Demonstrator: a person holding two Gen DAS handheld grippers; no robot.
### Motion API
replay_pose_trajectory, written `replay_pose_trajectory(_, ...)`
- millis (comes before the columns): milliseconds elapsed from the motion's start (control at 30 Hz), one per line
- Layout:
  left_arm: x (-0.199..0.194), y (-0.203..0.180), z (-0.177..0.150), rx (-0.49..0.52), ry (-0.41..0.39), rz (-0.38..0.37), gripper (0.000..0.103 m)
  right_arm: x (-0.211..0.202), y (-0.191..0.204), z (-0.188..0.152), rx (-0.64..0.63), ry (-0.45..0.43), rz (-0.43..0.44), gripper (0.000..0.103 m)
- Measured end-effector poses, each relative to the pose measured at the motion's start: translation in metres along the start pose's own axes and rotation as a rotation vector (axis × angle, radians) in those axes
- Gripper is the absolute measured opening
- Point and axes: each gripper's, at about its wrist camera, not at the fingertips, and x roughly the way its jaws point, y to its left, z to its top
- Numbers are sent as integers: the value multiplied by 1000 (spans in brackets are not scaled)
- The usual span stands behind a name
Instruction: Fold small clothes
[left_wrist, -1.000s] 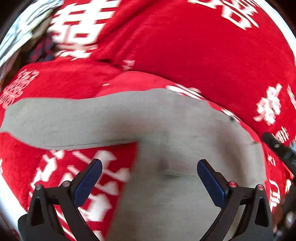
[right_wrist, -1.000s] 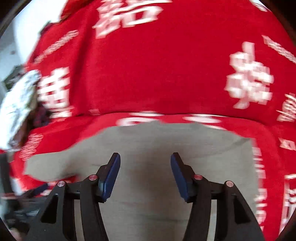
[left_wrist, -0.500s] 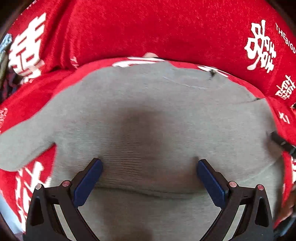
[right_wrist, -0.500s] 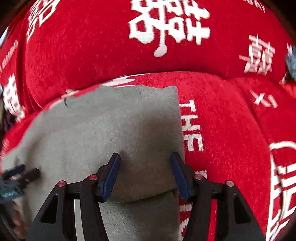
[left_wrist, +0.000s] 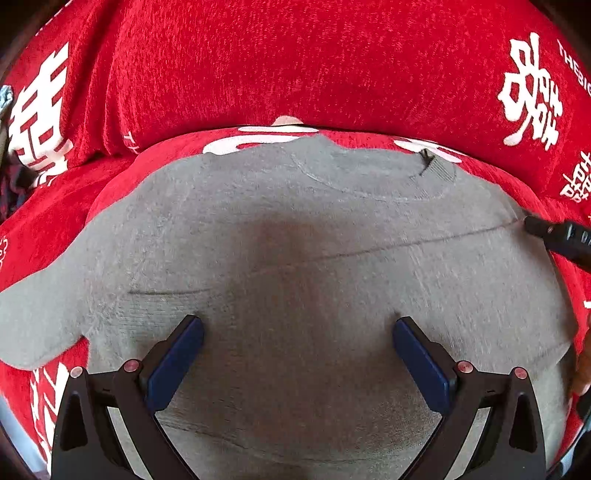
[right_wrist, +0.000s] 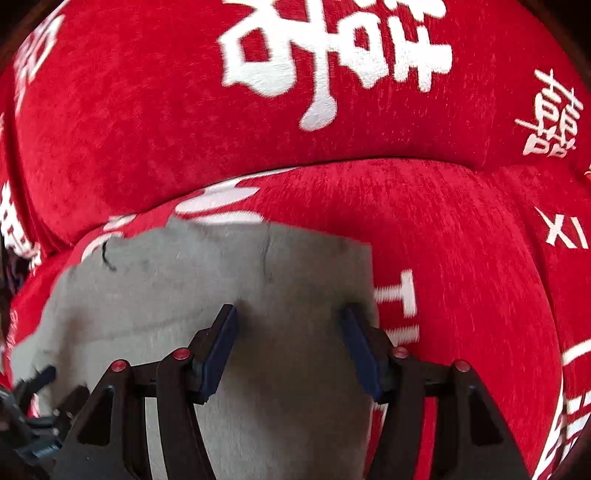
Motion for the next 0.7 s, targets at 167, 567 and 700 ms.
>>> replay_pose_trajectory(167,-18,7,-8,-48,-22,-43,103,-46,22,-21,-78,-107,52,64)
replay_pose_trajectory(567,-28,8,-45,29,-48,-7,103,-40,79,-116,-248,-80,-133,68)
replay_pose_trajectory(700,-38,11,-64,52,-90,16,103,-54,84,-134,-245,-101,-165,69)
